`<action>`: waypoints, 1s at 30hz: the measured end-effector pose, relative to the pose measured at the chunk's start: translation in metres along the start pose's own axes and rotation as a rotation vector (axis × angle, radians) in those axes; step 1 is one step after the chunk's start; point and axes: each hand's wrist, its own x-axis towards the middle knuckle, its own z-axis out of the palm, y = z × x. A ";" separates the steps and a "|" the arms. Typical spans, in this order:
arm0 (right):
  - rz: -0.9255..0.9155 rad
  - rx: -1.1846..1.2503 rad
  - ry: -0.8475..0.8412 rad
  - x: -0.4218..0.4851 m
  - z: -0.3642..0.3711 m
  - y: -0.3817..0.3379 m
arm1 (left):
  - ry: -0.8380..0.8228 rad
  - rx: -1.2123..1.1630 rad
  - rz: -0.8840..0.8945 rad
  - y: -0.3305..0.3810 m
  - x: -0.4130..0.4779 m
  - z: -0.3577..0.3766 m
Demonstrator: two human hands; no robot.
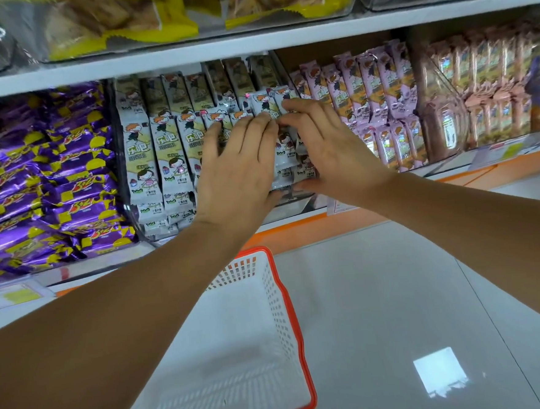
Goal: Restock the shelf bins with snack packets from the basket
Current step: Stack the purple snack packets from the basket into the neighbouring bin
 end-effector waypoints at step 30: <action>0.045 0.061 -0.126 0.008 -0.005 -0.015 | -0.114 -0.069 -0.029 -0.028 -0.024 -0.006</action>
